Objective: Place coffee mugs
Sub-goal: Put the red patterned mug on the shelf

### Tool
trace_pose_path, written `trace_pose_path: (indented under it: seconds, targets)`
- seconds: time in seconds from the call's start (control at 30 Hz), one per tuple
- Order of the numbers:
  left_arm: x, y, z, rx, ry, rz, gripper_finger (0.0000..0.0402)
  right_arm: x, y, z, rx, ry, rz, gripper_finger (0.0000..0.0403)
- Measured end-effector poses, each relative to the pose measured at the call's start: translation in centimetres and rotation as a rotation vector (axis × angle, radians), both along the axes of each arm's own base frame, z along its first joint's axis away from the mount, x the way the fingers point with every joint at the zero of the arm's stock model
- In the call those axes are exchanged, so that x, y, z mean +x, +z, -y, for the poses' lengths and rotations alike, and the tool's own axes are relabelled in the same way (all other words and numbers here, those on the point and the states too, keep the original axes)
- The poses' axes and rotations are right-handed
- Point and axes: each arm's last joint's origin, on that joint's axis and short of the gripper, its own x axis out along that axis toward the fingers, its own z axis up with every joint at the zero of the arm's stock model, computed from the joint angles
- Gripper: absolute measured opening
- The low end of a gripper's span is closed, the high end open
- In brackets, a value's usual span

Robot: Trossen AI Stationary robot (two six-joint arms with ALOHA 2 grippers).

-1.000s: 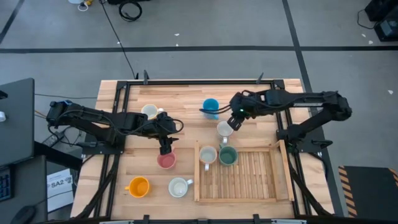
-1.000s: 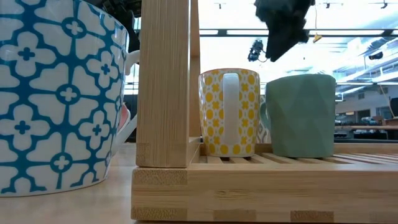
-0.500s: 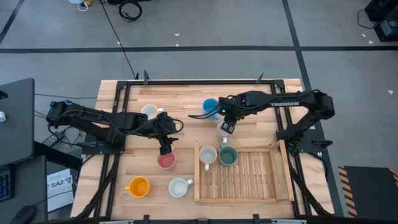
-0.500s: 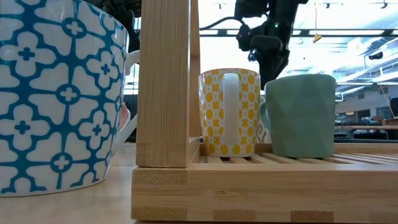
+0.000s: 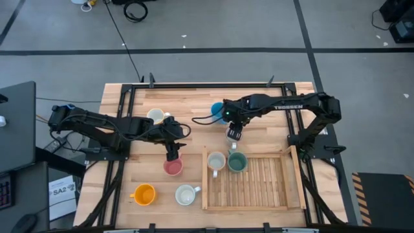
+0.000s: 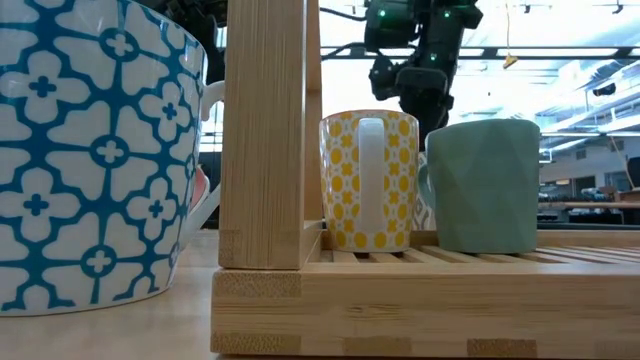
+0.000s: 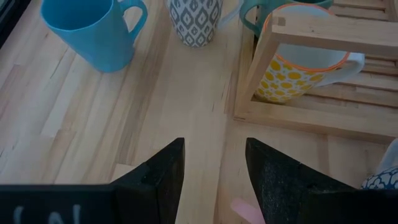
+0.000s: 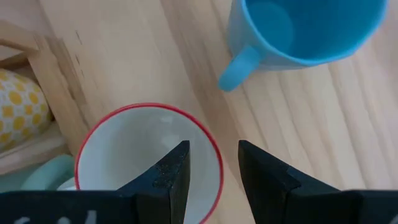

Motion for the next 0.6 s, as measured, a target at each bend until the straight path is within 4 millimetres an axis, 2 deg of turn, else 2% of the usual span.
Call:
trace_pose_path:
  seconds: [0.6]
  targets:
    - [0.1,0.1,0.0,0.000,-0.001,0.007,0.0176,1.5,-2.6,0.7,-0.001,0.029,-0.052,0.0141]
